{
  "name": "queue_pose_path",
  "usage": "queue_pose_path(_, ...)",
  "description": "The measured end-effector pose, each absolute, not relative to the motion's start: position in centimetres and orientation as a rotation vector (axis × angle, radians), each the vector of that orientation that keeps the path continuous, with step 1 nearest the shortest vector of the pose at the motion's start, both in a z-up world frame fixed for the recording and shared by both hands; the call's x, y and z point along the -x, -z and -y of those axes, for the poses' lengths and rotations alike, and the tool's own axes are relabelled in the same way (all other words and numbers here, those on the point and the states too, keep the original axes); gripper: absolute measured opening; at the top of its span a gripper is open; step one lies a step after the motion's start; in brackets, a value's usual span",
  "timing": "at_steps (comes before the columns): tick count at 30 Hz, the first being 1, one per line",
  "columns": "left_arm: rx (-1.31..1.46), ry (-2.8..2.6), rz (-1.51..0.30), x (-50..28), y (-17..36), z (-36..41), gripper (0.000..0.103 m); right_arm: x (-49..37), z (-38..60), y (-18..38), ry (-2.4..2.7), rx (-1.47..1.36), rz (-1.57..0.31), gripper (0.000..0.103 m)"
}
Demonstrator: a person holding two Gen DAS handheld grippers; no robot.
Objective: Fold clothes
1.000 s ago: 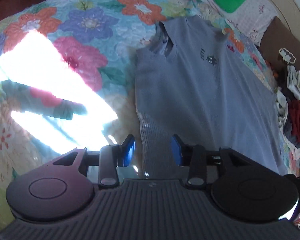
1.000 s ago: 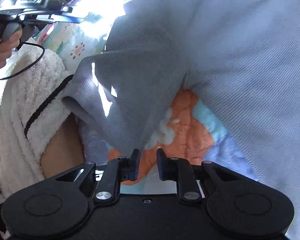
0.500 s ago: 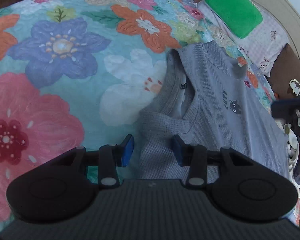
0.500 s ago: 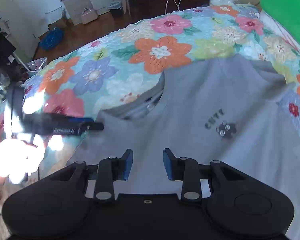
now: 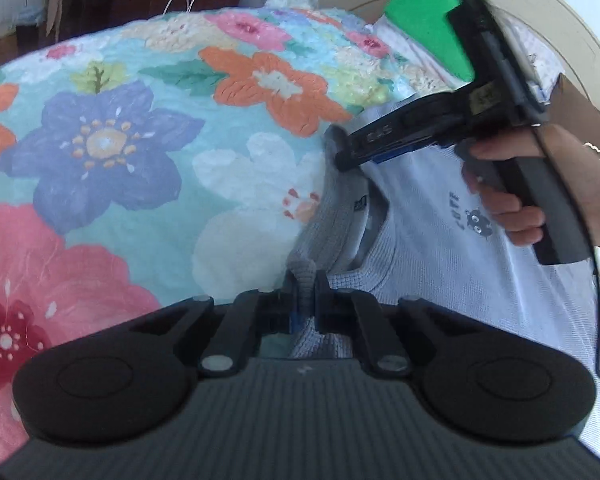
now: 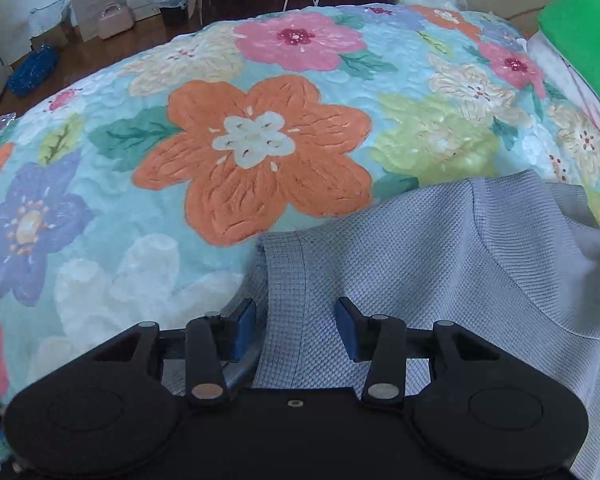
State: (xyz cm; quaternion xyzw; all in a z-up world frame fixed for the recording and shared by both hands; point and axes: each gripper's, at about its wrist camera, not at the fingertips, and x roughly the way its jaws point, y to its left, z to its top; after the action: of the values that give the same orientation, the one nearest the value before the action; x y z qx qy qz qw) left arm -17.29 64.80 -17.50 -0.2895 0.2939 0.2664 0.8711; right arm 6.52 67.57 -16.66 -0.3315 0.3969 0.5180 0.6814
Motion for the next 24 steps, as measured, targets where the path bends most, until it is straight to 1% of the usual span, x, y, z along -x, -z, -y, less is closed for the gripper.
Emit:
queue_pose_path(1, 0.556, -0.569, -0.606, 17.1, 17.0, -64.3, 0.006, -6.4, -67.7, 16.8, -1.166, 0.745, -0.861, 0.046)
queue_pose_path(2, 0.511, -0.588, -0.595, 17.0, 16.5, -63.9, 0.006, -6.2, -67.7, 16.9, -1.169, 0.746, -0.826, 0.031)
queue_pose_path(3, 0.483, -0.604, -0.58, 17.0, 16.2, -63.7, 0.006, -6.2, -67.8, 16.8, -1.171, 0.734, -0.798, 0.005)
queue_pose_path(6, 0.454, -0.655, -0.532, 17.4, 15.1, -63.5, 0.006, -6.3, -67.7, 15.7, -1.186, 0.66, -0.734, 0.004)
queue_pose_path(9, 0.405, -0.71, -0.527, 17.6, 14.6, -63.3, 0.006, -7.0, -67.6, 14.2, -1.199, 0.538, -0.725, 0.004)
queue_pose_path(12, 0.352, -0.749, -0.588, 17.0, 15.5, -63.4, 0.006, -7.3, -67.8, 13.8, -1.199, 0.467, -0.716, 0.004)
queue_pose_path(16, 0.456, -0.76, -0.713, 16.6, 18.2, -65.2, 0.007, -6.9, -68.3, 14.2, -1.199, 0.46, -0.712, 0.006)
queue_pose_path(17, 0.479, -0.759, -0.718, 16.7, 18.6, -65.5, 0.008, -6.8, -68.6, 14.6, -1.186, 0.49, -0.741, 0.011)
queue_pose_path(18, 0.494, -0.758, -0.721, 16.9, 18.9, -65.8, 0.011, -6.7, -68.7, 14.9, -1.159, 0.514, -0.767, 0.02)
queue_pose_path(21, 0.521, -0.774, -0.712, 17.5, 18.2, -65.9, 0.019, -6.7, -67.2, 14.2, -1.099, 0.492, -0.785, 0.039)
queue_pose_path(22, 0.534, -0.773, -0.716, 17.8, 18.0, -66.0, 0.022, -6.8, -65.9, 13.6, -1.112, 0.457, -0.816, 0.042)
queue_pose_path(23, 0.547, -0.773, -0.719, 18.1, 17.9, -66.0, 0.028, -7.0, -64.3, 13.1, -1.135, 0.419, -0.859, 0.046)
queue_pose_path(24, 0.561, -0.773, -0.724, 18.4, 17.8, -66.0, 0.034, -7.2, -62.7, 12.5, -1.157, 0.38, -0.901, 0.048)
